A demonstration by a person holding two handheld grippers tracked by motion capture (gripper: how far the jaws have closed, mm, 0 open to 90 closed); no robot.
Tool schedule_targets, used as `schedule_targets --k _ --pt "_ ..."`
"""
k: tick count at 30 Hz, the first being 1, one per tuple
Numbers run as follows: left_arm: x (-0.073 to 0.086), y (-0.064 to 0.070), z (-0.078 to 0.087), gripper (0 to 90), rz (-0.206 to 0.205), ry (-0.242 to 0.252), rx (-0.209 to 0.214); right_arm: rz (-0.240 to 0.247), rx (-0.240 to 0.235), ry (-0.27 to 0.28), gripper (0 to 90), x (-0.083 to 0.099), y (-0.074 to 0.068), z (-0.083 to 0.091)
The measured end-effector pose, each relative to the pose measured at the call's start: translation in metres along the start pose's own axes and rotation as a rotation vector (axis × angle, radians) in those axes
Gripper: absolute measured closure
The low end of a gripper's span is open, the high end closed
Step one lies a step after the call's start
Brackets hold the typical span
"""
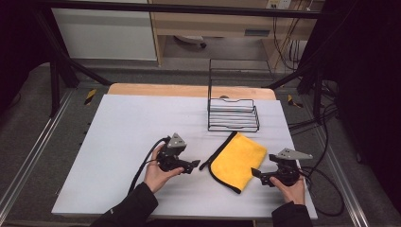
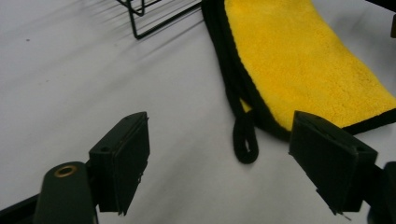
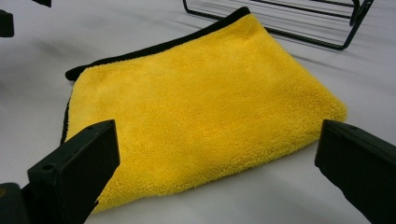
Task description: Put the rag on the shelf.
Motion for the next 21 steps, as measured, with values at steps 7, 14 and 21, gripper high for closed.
schedule_targets --k 7,14,21 --pt "-0.010 0.017 -0.022 30.5 -0.018 -0.041 0.014 -0.005 -0.004 0.000 0.5 0.000 -0.001 -0.001" --pt "-0.016 0.034 -0.044 41.6 -0.034 -0.077 0.038 0.003 -0.004 -0.005 0.4 0.000 0.000 0.000" --pt "-0.017 0.042 -0.062 51.3 -0.036 -0.129 0.053 0.000 -0.006 -0.001 0.5 0.000 0.000 0.000"
Point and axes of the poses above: each handheld gripper's, and its own axes: z roughly backward along the jaws, x roughly out of its underside, y roughly to its right, the point moved 3 cm from there along -z, roughly forward along the jaws, and after that the axes turned 14 degrees about -x, right-handed, at the moved point
